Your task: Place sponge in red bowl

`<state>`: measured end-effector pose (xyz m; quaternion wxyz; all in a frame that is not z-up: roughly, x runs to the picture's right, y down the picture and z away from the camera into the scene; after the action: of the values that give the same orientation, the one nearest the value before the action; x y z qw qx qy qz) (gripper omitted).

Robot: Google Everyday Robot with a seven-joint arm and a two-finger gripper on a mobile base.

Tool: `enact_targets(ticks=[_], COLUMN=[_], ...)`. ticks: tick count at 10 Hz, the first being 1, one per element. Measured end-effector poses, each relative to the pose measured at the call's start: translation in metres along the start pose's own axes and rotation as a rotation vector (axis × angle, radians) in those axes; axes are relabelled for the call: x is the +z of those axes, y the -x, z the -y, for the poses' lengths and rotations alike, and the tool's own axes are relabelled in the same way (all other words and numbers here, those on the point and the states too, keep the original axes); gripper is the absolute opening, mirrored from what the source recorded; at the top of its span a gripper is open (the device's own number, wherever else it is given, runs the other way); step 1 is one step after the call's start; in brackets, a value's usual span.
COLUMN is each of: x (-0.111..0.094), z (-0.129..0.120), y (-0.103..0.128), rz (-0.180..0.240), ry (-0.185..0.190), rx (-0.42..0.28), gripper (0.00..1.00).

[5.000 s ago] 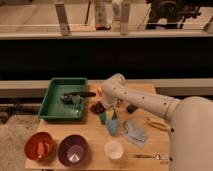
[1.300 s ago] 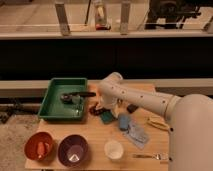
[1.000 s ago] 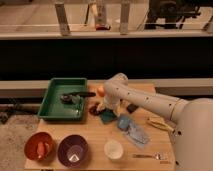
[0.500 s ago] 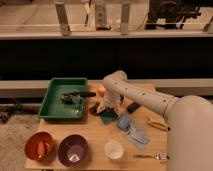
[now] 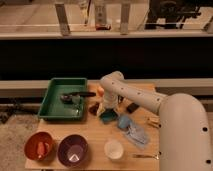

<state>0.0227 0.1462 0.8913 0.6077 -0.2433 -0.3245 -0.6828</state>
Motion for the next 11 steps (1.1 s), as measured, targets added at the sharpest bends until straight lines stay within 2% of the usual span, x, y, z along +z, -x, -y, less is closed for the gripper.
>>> enact_targets(ticks=[3, 5, 6, 8, 9, 11], x=[0.007, 0.020, 0.025, 0.029, 0.028, 0.026], z=[0.002, -0.002, -0.004, -0.003, -0.005, -0.007], y=[0.009, 0.016, 0.017, 0.016, 0.016, 0.016], rz=[0.017, 0.030, 0.037, 0.042, 0.041, 0.040], ry=[0.026, 0.013, 0.006, -0.005, -0.003, -0.003], rx=[-0.071, -0.081, -0.071, -0.052, -0.050, -0.046], gripper=[0.80, 0.78, 0.73, 0.54, 0.41, 0.24])
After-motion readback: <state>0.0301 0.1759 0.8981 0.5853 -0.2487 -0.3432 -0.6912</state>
